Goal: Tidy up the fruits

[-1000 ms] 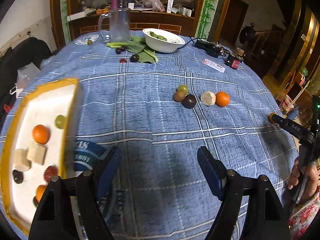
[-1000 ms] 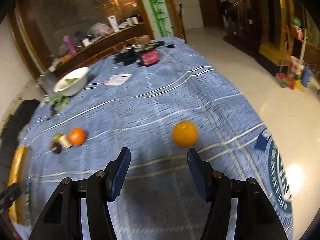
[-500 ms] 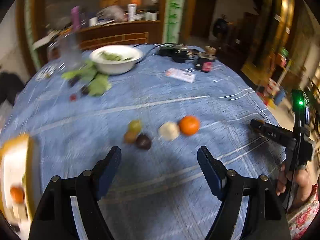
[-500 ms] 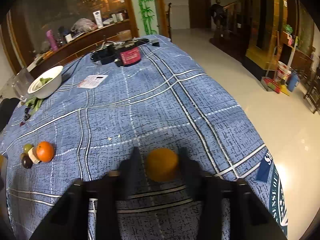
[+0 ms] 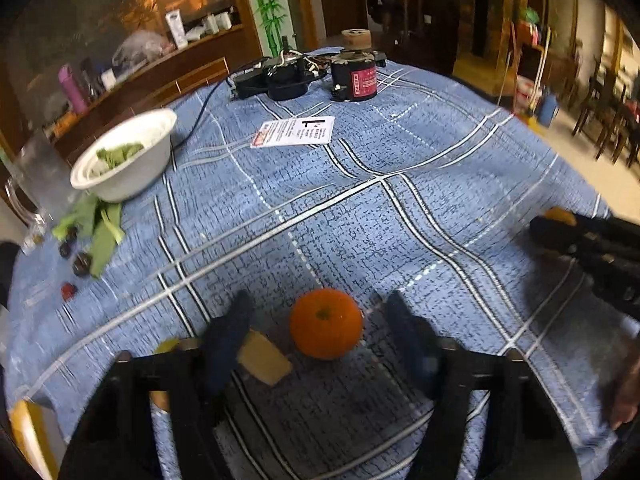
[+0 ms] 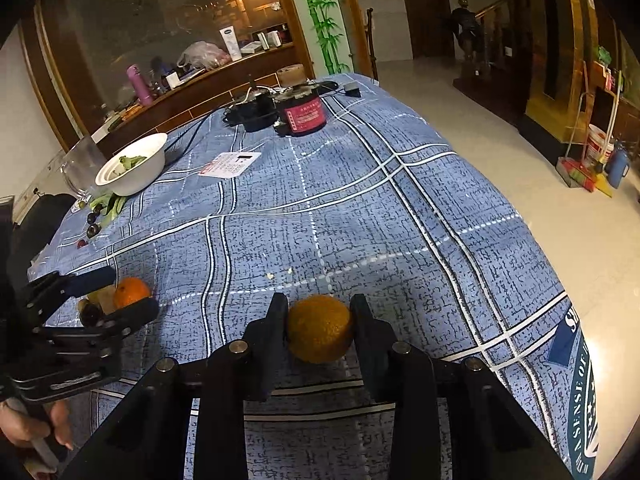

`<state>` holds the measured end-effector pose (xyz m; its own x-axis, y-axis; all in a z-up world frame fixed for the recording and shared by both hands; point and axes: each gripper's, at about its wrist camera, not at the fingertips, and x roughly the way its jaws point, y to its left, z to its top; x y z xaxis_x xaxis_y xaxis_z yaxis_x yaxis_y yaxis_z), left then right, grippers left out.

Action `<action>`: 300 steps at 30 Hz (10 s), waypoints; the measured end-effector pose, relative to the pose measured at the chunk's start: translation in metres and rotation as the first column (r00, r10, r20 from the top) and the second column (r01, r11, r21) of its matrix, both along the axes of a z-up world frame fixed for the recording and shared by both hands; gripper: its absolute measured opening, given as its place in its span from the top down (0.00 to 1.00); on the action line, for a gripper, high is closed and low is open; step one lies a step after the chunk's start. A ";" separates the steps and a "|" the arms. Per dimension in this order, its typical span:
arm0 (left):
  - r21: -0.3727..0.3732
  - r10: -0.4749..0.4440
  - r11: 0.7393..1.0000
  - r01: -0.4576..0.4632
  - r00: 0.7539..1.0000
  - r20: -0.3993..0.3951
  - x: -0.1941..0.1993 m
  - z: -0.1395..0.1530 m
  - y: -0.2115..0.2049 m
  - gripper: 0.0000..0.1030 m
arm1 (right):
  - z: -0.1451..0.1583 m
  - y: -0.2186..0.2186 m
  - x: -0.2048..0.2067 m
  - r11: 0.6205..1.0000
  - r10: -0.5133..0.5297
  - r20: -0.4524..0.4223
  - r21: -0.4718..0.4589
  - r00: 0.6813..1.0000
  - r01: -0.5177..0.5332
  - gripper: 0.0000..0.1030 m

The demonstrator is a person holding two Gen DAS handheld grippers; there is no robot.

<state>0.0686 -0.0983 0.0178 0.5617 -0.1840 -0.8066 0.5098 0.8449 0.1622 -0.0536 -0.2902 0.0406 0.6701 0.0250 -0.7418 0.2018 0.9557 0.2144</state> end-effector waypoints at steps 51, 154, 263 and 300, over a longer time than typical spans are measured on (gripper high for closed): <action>-0.273 0.755 0.609 -0.745 0.650 -0.089 -0.210 0.029 0.427 0.61 | 0.023 0.472 -0.029 0.637 0.767 -0.043 -0.066 0.640 -0.768 0.65; -0.334 0.581 0.758 -0.561 0.812 -0.044 -0.127 0.073 0.250 0.61 | 0.032 0.184 0.028 0.889 0.421 0.152 0.127 0.894 -0.441 0.85; -0.282 0.746 0.665 -0.691 0.632 0.212 -0.256 0.100 0.314 0.03 | 0.058 0.348 -0.146 0.823 0.568 0.161 -0.101 0.807 -0.559 0.18; -0.571 0.774 0.633 -0.524 0.458 0.438 -0.340 0.159 0.328 0.00 | 0.076 0.360 -0.179 0.800 0.600 0.219 -0.185 0.770 -0.571 0.16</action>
